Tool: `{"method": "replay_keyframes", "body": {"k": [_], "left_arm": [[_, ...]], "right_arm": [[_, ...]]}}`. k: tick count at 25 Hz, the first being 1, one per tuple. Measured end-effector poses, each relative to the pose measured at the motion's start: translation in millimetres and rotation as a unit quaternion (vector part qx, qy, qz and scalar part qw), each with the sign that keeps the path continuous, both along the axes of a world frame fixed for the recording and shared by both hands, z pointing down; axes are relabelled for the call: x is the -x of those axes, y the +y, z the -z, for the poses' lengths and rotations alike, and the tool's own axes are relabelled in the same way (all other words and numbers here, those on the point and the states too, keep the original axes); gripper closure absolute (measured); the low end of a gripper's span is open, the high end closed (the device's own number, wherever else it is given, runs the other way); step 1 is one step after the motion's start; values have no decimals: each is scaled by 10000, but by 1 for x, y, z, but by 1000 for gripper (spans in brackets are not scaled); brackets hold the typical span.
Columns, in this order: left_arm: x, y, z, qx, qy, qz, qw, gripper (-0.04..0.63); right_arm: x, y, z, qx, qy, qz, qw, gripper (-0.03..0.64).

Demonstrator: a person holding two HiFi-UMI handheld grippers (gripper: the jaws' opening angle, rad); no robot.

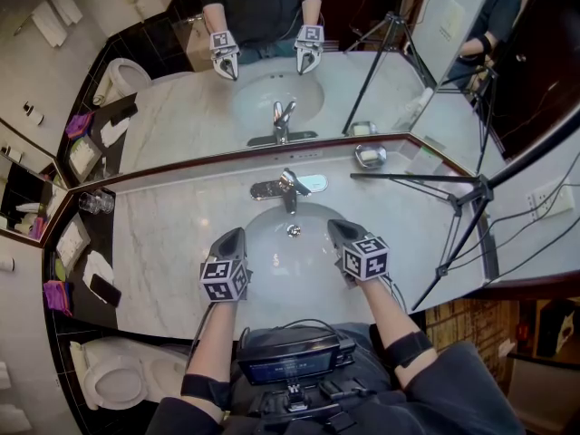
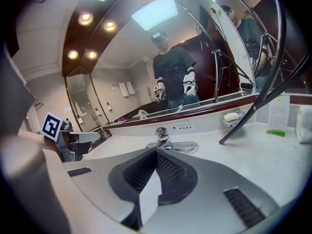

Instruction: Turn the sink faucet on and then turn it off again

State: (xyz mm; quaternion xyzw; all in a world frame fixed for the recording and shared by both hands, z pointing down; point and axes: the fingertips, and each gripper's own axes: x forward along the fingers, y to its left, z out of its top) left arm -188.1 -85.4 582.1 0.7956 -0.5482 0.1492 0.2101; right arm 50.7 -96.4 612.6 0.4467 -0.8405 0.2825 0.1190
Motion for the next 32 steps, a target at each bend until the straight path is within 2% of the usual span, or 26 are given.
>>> {"method": "replay_keyframes", "body": {"k": [3,5,6,8,11,13,17,19,21,25,28,32], "left_arm": [[0,0,-1,5,-37,-18,10000,592],[0,-1,-1,12,-57,-17,10000,592],[0,-1,-1,15,-64,-16,10000,592],[0,-2,-1,20,-71,-15,10000,592],[0,-3,-3,46,-81,-8,10000,592],[1,-3,-5,70,-86,1,9999,592],[2,-5,-8,96,-76,30,9999,592],[3,-6,-9,101,-69,47,9999,592],[3,-7,-10,111,-60,67,9999,592],[7,-7,-13,149,-54,118,9998,592],[10,-6,-15,178,-50,137,9997,592],[12,-6,-16,197,-53,155,9997,592]], "right_arm": [[0,-2,-5,-169,437,76,9989,597],[-2,-9,-4,-478,1152,184,9920,595],[-1,-13,-1,-679,1608,294,9842,594],[5,-21,-2,-1082,2484,653,9604,572],[18,-34,-12,-1546,3482,1309,9153,515],[26,-43,-15,-1758,3979,1713,8840,461],[41,-59,-25,-2099,4789,2404,8178,419],[46,-69,-30,-2264,5109,2634,7863,402],[48,-79,-38,-2356,5372,2785,7604,390],[57,-94,-52,-2420,5691,3131,7208,390],[66,-100,-60,-2429,5783,3382,7016,390],[73,-111,-61,-2431,5814,3512,6924,391]]}}
